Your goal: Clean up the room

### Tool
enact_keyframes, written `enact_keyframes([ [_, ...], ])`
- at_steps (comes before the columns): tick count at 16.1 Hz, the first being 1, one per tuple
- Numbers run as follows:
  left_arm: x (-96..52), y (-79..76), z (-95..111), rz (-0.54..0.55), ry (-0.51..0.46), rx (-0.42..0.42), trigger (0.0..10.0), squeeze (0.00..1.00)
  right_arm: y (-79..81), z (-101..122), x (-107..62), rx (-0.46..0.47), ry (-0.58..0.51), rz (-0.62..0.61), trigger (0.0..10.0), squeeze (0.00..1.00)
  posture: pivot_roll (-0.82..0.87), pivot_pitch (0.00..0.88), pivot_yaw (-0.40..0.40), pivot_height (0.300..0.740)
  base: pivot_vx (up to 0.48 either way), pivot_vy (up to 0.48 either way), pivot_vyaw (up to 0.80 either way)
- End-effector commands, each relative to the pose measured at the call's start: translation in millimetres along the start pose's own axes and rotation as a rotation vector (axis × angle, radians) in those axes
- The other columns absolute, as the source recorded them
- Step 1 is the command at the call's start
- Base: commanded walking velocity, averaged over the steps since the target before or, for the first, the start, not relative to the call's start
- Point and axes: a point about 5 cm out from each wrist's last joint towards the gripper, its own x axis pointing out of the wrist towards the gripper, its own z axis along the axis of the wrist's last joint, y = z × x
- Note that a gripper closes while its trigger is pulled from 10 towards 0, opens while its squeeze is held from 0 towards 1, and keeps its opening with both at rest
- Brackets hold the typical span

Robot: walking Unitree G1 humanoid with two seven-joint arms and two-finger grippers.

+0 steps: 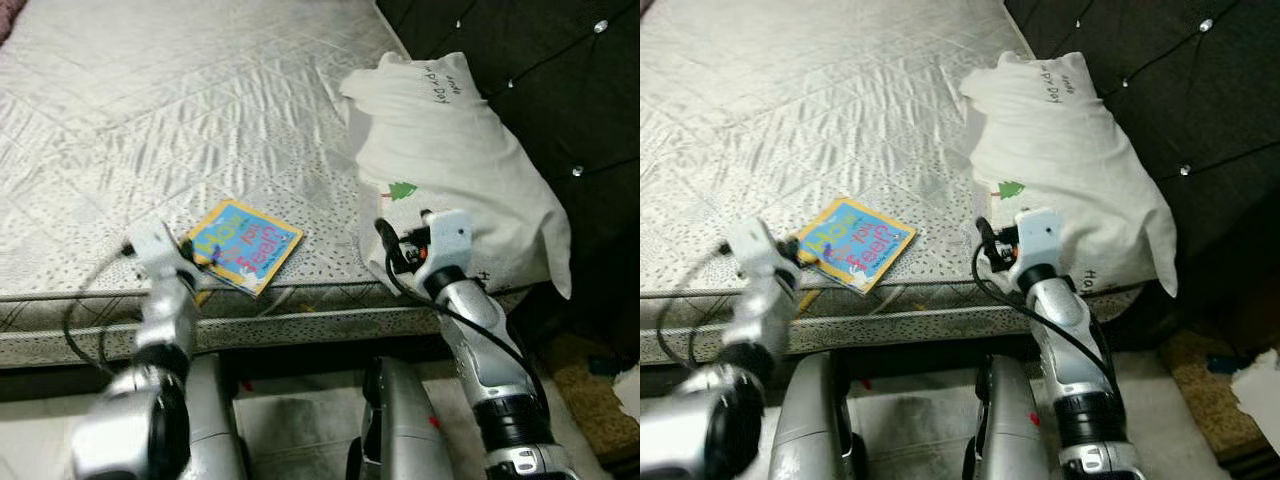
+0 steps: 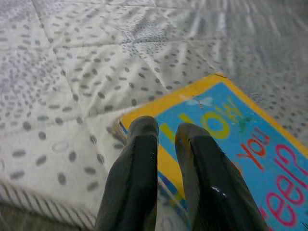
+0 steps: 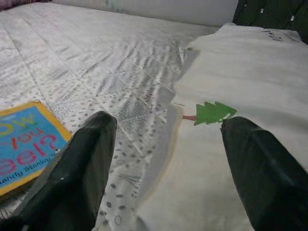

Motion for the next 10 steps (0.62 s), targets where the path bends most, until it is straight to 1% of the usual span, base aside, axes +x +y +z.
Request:
enact_keyframes([
  [1,-2.0,-6.3,6,-0.034,-0.026,-0.037,10.0,1.0,-4.3,-5,0.1,0.018,0.023,-0.019,10.0,1.0,-0.02,0.0,-0.04,0.544,0.0,0.0,0.0],
  [2,-3.8,-6.7,5,-0.032,-0.025,-0.057,10.0,1.0,-3.1,-6,0.2,0.018,0.024,-0.017,10.0,1.0,-0.01,0.0,-0.038,0.544,0.0,0.0,0.0],
  [3,-5.0,-7.1,5,-0.022,-0.029,-0.109,10.0,1.0,-1.7,-7,0.4,0.019,0.025,-0.016,10.0,1.0,-0.01,0.0,-0.038,0.544,0.0,0.0,0.0],
  [4,-5.2,-3.9,1,0.018,-0.013,-0.275,10.0,1.0,2.4,-7,-0.1,0.021,0.026,-0.008,10.0,0.86,-0.02,0.0,-0.037,0.544,0.0,0.0,0.0],
  [5,-5.3,-3.3,0,0.024,-0.01,-0.293,10.0,1.0,2.9,-7,-0.2,0.02,0.026,-0.007,10.0,0.86,-0.02,0.0,-0.037,0.544,0.0,0.0,0.0],
  [6,-5.0,-3.1,-2,0.031,0.006,-0.308,10.0,1.0,2.7,-7,-0.8,0.021,0.026,-0.008,10.0,0.0,-0.03,0.0,-0.037,0.544,0.0,0.0,0.0],
  [7,-4.3,-5.4,-14,0.064,0.084,-0.373,10.0,1.0,-2.6,-7,-5.5,0.017,0.03,-0.022,10.0,0.0,-0.04,0.008,-0.04,0.544,0.0,0.0,0.0],
  [8,-4.4,-8.6,-20,0.078,0.122,-0.41,10.0,1.0,-6.2,-8,-8.6,0.009,0.036,-0.031,10.0,0.0,-0.05,0.018,-0.043,0.544,0.0,0.0,0.0],
  [9,-5.5,-10.0,-23,0.087,0.135,-0.431,10.0,1.0,-8.0,-9,-10.6,0.005,0.041,-0.036,10.0,0.0,-0.06,0.023,-0.045,0.544,0.0,0.0,0.0],
  [10,-5.9,-11.4,-23,0.081,0.132,-0.478,10.0,1.0,-10.5,-8,-13.1,0.002,0.042,-0.043,10.0,0.0,-0.07,0.032,-0.049,0.544,0.0,0.0,0.0],
])
